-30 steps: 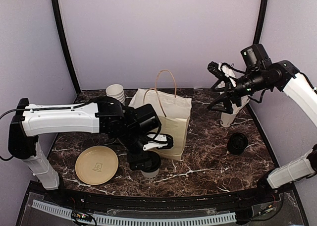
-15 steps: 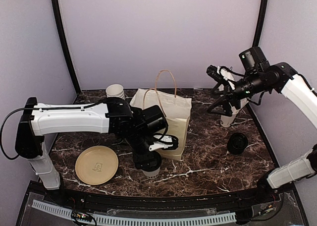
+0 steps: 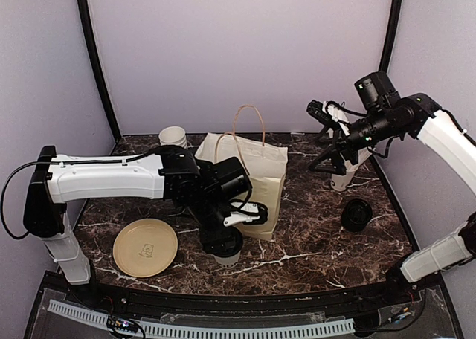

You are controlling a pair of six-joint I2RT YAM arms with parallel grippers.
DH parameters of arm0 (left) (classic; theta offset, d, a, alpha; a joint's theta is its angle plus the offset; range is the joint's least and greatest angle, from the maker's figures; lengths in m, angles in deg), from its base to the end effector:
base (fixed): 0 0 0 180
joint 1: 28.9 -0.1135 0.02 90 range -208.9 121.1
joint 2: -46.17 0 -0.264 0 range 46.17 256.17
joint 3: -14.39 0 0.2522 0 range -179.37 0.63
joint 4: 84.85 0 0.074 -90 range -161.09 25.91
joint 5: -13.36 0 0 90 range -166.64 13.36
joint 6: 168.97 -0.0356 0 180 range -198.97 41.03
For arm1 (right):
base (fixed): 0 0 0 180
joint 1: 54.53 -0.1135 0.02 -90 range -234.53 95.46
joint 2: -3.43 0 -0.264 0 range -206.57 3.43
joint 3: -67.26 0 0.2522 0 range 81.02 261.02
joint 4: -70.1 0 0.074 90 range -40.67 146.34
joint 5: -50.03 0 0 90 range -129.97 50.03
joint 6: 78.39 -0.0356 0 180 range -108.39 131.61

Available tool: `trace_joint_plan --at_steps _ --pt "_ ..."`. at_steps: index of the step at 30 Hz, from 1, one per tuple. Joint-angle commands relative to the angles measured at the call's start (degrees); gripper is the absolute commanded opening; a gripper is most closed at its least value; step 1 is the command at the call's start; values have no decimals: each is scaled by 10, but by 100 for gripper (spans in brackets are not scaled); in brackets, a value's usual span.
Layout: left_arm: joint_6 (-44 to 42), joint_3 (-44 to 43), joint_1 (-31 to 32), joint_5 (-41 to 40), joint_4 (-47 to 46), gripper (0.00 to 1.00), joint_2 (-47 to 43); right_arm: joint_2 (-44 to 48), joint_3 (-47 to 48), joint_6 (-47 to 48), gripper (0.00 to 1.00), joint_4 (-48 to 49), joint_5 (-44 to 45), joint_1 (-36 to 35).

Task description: Pack the takeout coffee

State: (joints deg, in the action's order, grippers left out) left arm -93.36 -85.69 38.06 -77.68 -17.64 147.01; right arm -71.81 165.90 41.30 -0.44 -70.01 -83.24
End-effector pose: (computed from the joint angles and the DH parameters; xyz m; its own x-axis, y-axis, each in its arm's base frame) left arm 0.1426 -0.3337 0.2679 -0.1234 0.9251 -0.3591 0.9788 0.1731 0.1095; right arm 0.2155 0.1384 0.3921 -0.2046 -0.6009 -0.7727 -0.9391 0.3431 -0.0181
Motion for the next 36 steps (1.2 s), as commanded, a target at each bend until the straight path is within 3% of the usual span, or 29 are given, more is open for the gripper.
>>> trace_joint_plan --at_steps 1,5,12,20,26,36 --pt "-4 -7 -3 18 18 74 -3 -1 22 -8 98 6 -10 3" --pt "9 -41 -3 61 41 67 -20 -14 46 -21 96 2 -19 3" --pt "34 -57 -2 74 69 65 -72 -39 80 -46 92 6 -23 2" --pt "72 -86 3 90 109 61 -121 -132 159 -82 88 -1 -48 -9" --pt "98 -155 11 92 157 58 -154 -202 241 -96 82 -16 -12 -36" --pt "156 -173 12 18 208 56 -212 -251 279 -87 71 -30 -14 -70"
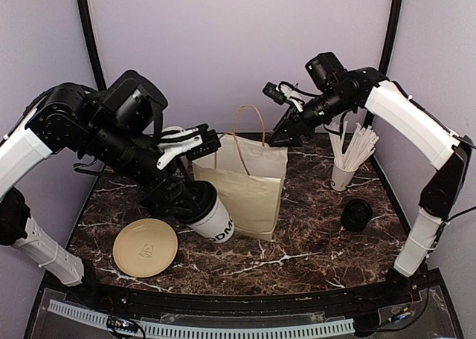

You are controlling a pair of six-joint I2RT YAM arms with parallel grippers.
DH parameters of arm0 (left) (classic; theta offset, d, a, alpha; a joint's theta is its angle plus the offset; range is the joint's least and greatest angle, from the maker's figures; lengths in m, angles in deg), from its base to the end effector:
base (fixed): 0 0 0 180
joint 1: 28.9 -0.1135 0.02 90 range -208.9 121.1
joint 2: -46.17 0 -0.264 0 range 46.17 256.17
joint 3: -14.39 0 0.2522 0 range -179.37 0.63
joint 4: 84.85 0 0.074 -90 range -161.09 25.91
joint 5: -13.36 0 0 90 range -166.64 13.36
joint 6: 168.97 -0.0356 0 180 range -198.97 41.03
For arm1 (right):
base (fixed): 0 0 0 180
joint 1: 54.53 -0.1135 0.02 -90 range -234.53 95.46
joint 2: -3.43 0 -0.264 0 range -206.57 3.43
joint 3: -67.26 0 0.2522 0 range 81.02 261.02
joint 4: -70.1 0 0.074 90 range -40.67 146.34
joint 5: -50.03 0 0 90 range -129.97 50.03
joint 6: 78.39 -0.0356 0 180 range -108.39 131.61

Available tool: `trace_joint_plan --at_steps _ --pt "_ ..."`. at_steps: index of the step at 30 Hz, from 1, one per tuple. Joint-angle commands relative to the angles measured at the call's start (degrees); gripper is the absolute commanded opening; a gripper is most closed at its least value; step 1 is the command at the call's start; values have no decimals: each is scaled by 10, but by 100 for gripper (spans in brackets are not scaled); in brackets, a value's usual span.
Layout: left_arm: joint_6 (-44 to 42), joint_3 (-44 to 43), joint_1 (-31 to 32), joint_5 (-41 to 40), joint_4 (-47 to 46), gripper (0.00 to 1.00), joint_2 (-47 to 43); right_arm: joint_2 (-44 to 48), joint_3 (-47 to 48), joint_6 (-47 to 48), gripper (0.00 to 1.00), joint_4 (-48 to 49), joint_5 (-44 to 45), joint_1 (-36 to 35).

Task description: Pack the takeout coffee

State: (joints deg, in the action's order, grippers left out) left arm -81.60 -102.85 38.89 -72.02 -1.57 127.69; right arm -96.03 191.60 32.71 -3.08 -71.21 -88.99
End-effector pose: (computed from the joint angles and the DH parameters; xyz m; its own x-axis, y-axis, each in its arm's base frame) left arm 0.0955 -0.2415 0.4411 -0.2354 0.6975 -0.6768 0.9551 0.2948 -0.0284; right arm 0.2877 0.2199 0.4020 -0.2978 -0.5777 -0.7600 -0.9384 0.3235 0.1218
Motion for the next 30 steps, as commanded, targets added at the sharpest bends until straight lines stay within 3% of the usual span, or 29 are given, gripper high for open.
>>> trace_joint_plan --at_steps 1,10,15,17,30 --pt "42 2 3 -52 49 56 -26 -15 27 -2 69 -3 -1 -14" --pt "80 -28 3 -205 89 58 -40 -78 84 -10 46 -8 -13 -23" --pt "95 -87 3 -281 123 58 -23 -76 86 -7 10 -7 -9 -24" --pt "89 -102 3 -291 120 58 -17 -61 75 2 1 -7 0 -24" --pt "-1 -153 3 -324 31 59 19 72 -54 84 0 3 75 -13"
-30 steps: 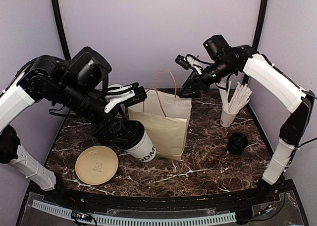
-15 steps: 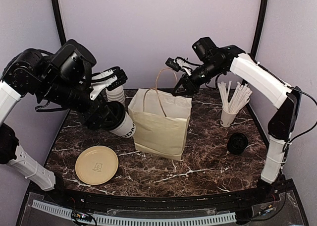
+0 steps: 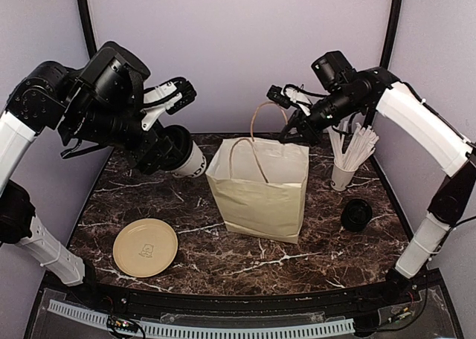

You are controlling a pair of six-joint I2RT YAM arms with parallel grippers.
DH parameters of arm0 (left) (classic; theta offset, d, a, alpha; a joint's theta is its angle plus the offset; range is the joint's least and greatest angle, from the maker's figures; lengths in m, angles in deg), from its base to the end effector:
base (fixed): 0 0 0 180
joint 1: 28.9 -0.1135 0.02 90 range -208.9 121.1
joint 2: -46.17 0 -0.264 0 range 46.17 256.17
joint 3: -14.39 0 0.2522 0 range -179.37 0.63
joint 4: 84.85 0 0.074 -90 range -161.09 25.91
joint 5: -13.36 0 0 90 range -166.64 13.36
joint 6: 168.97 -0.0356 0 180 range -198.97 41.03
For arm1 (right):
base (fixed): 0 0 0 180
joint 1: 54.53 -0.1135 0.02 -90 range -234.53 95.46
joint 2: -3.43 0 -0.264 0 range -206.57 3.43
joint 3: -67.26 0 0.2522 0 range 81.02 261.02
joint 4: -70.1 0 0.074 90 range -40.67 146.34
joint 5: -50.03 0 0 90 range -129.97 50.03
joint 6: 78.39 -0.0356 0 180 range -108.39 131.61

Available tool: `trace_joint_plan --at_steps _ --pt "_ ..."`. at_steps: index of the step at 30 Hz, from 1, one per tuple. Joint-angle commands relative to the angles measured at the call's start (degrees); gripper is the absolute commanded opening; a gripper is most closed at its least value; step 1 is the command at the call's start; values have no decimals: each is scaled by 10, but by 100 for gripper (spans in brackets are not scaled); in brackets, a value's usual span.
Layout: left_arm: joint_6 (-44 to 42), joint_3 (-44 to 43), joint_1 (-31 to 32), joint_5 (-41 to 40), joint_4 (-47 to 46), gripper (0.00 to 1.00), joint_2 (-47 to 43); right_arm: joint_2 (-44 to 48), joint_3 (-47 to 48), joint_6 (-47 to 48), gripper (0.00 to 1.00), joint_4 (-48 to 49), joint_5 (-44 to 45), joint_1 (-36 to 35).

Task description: Pack the takeout coffee

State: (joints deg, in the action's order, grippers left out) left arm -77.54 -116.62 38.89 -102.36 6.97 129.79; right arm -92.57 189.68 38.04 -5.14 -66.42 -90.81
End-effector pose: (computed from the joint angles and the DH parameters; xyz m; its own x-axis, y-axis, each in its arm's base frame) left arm 0.1039 -0.2137 0.4872 -0.2824 0.6322 -0.7215 0.7101 0.6434 0.2859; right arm 0.2673 0.2158 0.4086 -0.2023 -0.6428 -0.7388 -0.9562 0.2927 0.0071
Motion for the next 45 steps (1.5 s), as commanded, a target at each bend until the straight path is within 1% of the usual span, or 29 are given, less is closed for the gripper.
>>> trace_joint_plan --at_steps 1,6,9,13,15,16,17,19,21,26,28,30,32,35,38,41,45 --pt "-48 -17 3 -17 -63 59 2 45 -44 34 0 28 26 6" --pt "-91 -78 3 -10 -92 59 41 78 -74 54 0 24 -26 4" --pt "-120 -77 3 -1 -128 58 37 112 -115 66 0 33 -49 1" --pt "-136 -59 3 52 -175 57 27 150 -166 73 0 31 -74 -7" --pt "-143 -48 4 100 -185 57 26 166 -189 77 0 25 -85 -10" --pt "-145 -40 5 138 -194 57 21 173 -198 77 1 24 -91 -12" --pt "-150 -23 5 155 -200 57 18 180 -206 78 2 23 -100 -12" --pt "-155 -4 6 207 -213 57 10 196 -219 79 7 19 -121 -12" --pt "-150 6 8 232 -215 57 9 205 -231 79 18 19 -135 -12" --pt "-128 41 38 254 -217 55 -2 204 -234 80 33 3 -152 -17" --pt "-114 47 55 254 -215 55 -2 200 -225 85 37 -16 -162 -21" --pt "-104 48 70 250 -206 55 6 200 -219 89 38 -27 -168 -23" --pt "-96 40 88 238 -194 55 18 201 -213 91 38 -34 -172 -25" --pt "-88 4 120 208 -171 55 39 203 -204 93 37 -43 -174 -26" --pt "-85 -25 147 156 -140 54 73 207 -199 95 31 -49 -186 -27" --pt "-86 -58 164 121 -113 54 108 213 -201 96 23 -54 -196 -31" --pt "-90 -101 193 52 -86 54 165 222 -219 98 7 -53 -207 -35"
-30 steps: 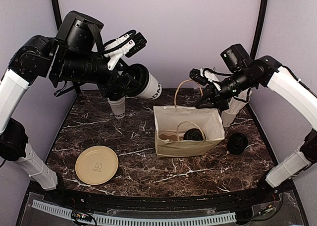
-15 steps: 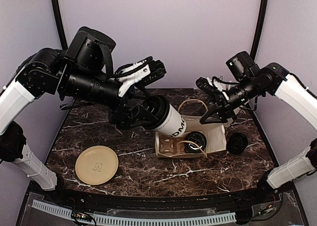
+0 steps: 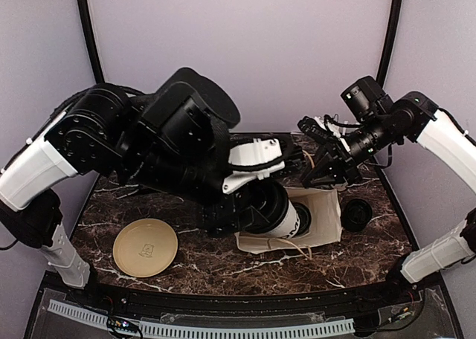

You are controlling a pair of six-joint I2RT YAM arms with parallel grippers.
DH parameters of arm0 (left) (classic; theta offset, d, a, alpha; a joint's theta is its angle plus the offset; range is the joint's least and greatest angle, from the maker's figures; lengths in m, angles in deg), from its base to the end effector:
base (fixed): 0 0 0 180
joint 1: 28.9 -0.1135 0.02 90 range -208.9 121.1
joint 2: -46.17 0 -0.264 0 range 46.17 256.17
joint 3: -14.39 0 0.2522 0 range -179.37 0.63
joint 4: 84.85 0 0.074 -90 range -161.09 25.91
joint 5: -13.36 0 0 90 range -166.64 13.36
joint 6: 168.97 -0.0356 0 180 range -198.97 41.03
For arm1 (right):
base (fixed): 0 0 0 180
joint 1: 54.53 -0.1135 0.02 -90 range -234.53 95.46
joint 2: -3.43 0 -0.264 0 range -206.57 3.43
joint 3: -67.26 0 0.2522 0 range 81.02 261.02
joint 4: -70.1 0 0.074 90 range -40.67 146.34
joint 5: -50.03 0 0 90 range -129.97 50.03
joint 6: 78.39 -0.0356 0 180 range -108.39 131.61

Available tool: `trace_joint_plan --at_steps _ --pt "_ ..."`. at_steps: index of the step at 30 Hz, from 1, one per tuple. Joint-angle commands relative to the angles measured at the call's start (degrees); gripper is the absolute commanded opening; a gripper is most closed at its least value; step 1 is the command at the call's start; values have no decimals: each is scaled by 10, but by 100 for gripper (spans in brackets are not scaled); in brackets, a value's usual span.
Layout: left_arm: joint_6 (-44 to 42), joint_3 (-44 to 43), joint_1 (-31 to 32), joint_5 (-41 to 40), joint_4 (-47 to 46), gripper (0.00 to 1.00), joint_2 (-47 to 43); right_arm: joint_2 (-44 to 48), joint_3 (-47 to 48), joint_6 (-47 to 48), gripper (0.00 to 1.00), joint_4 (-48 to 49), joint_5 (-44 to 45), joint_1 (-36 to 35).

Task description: Pack the takeout coffee

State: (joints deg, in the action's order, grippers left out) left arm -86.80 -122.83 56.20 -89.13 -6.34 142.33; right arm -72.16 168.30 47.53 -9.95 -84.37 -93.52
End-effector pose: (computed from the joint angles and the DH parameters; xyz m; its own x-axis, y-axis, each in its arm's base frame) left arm 0.0354 -0.3230 0.4755 0.0791 0.6349 -0.7686 0.9562 0.1696 0.2384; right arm 0.1706 0.1701 0.3965 -0.0646 -0.5915 -0.8037 -0.9909 -0.0577 0.1220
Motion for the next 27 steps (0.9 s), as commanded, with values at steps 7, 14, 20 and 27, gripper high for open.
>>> trace_joint_plan --at_steps 7,14,20,27 --pt "-6 -127 55 -169 119 54 141 33 -29 2 0 -6 -70 -13" --pt "14 -123 86 -237 150 54 177 52 -57 1 0 -1 -94 -21" --pt "23 -75 93 -281 137 54 183 57 -64 -5 0 10 -109 -22" --pt "-25 -62 101 -286 98 54 206 61 -75 -32 0 43 -107 -22"
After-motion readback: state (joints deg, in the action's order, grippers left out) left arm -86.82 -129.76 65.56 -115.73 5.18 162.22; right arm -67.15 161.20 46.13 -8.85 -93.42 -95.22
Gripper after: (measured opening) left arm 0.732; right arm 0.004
